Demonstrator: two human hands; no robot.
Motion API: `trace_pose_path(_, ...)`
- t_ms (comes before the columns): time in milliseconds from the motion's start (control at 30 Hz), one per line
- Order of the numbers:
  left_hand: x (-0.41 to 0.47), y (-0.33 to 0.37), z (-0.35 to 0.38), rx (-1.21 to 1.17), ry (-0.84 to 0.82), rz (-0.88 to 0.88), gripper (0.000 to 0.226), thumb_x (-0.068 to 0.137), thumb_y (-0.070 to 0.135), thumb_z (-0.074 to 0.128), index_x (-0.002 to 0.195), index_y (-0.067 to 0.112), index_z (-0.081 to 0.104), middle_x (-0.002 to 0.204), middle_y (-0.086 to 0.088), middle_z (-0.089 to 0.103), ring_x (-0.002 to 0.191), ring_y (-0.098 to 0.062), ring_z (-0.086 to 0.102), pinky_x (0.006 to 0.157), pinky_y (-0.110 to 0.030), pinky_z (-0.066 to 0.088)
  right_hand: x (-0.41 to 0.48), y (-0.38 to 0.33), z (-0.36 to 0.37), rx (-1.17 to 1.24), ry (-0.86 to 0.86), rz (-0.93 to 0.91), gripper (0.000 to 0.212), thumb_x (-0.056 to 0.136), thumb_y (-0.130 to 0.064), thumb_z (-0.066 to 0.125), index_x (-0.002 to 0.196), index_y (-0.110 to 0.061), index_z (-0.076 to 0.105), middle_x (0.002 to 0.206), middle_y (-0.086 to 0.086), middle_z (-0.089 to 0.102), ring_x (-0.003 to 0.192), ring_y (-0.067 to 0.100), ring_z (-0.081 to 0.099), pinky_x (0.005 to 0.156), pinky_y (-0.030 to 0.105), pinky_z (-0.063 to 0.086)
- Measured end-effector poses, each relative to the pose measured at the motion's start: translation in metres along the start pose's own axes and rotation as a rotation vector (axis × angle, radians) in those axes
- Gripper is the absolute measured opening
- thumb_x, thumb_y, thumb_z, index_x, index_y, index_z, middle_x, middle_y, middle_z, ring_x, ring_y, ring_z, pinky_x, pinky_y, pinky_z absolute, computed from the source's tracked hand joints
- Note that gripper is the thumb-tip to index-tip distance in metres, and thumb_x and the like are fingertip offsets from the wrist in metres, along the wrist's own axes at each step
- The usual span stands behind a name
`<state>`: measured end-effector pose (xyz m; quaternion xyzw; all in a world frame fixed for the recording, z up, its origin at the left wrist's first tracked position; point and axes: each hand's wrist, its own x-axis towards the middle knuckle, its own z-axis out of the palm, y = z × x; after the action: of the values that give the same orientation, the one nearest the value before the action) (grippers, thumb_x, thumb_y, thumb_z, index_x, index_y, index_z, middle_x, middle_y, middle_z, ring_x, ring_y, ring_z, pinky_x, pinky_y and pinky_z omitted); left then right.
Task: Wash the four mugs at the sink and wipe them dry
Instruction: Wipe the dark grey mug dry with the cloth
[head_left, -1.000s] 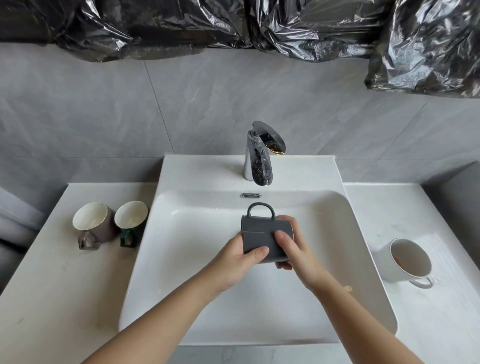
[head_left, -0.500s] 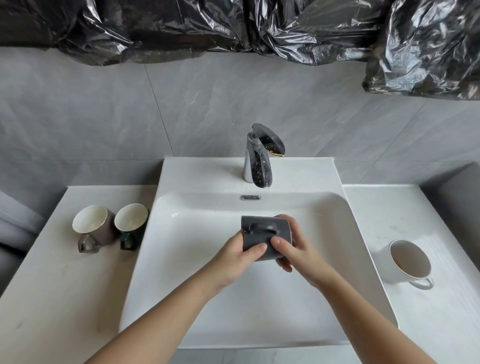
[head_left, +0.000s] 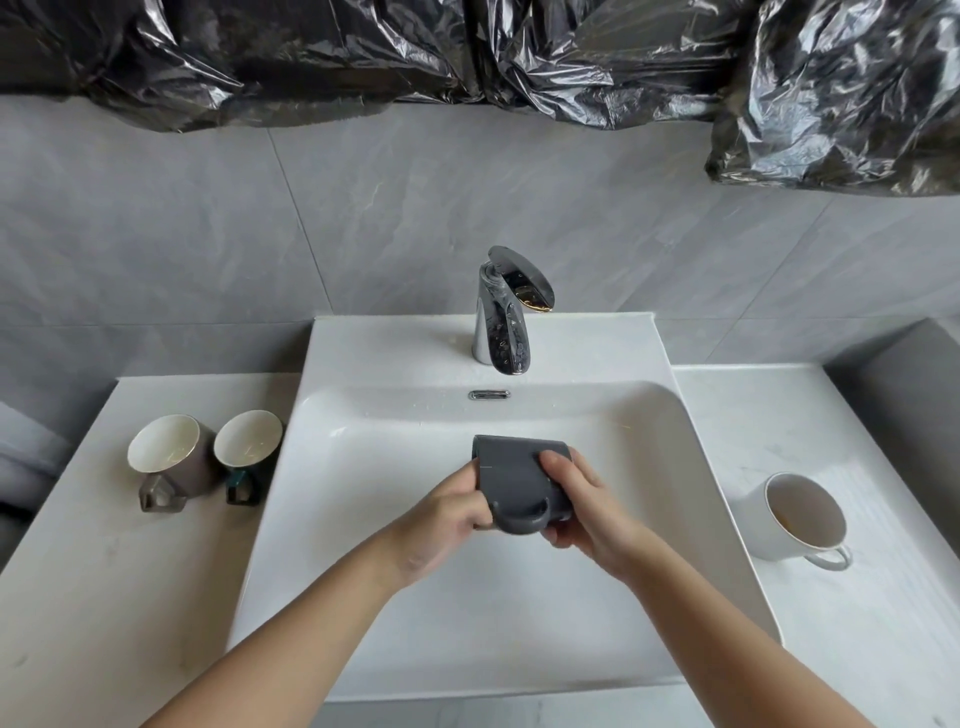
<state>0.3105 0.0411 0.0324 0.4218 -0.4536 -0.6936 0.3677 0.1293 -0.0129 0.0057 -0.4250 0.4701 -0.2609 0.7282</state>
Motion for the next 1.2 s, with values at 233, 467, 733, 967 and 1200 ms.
trace_pose_path(233,0.001,-0.013,-0.002,0.073,0.218,0.013,0.036,0.091,0.023,0.055,0.126,0.014,0.056,0.120,-0.011,0.067,0.115,-0.027,0.062,0.103,-0.042,0.047,-0.005,0.005,-0.011,-0.300,-0.117,-0.148,0.057,0.084,-0.053,0.056,0.135,-0.040,0.037,0.105,-0.004,0.066,0.075,0.015,0.066,0.057,0.029,0.050)
trace_pose_path(467,-0.001,-0.008,0.001,0.248,0.149,0.016,0.024,0.098,0.015,0.054,0.120,0.023,0.053,0.115,0.002,0.067,0.109,-0.004,0.062,0.093,-0.020,0.046,-0.007,0.000,-0.001,-0.120,-0.095,0.042,0.053,0.084,-0.054,0.062,0.123,-0.020,0.052,0.085,0.003,0.068,0.065,0.021,0.063,0.053,0.028,0.046)
trace_pose_path(733,0.000,-0.007,-0.008,-0.039,0.104,-0.009,0.038,0.092,0.019,0.055,0.129,0.011,0.054,0.126,-0.012,0.064,0.118,-0.029,0.060,0.101,-0.042,0.048,-0.008,0.002,-0.015,-0.375,-0.148,-0.240,0.074,0.071,-0.047,0.074,0.134,-0.041,0.035,0.118,-0.012,0.060,0.097,0.005,0.063,0.072,0.037,0.058)
trace_pose_path(967,0.005,0.001,-0.004,0.195,0.085,0.018,0.031,0.092,0.013,0.059,0.122,0.018,0.054,0.118,0.000,0.067,0.111,-0.010,0.063,0.093,-0.023,0.048,-0.011,-0.008,-0.004,0.122,-0.168,0.177,0.046,0.093,-0.055,0.054,0.117,-0.016,0.061,0.091,0.008,0.068,0.063,0.024,0.064,0.049,0.027,0.051)
trace_pose_path(1200,0.005,-0.003,-0.003,-0.118,0.046,0.005,0.040,0.093,0.016,0.055,0.130,0.001,0.053,0.123,-0.029,0.059,0.102,-0.038,0.062,0.103,-0.049,0.045,-0.009,0.000,-0.018,-0.208,-0.195,-0.192,0.075,0.071,-0.040,0.075,0.134,-0.032,0.035,0.103,0.016,0.061,0.076,0.029,0.065,0.057,0.036,0.052)
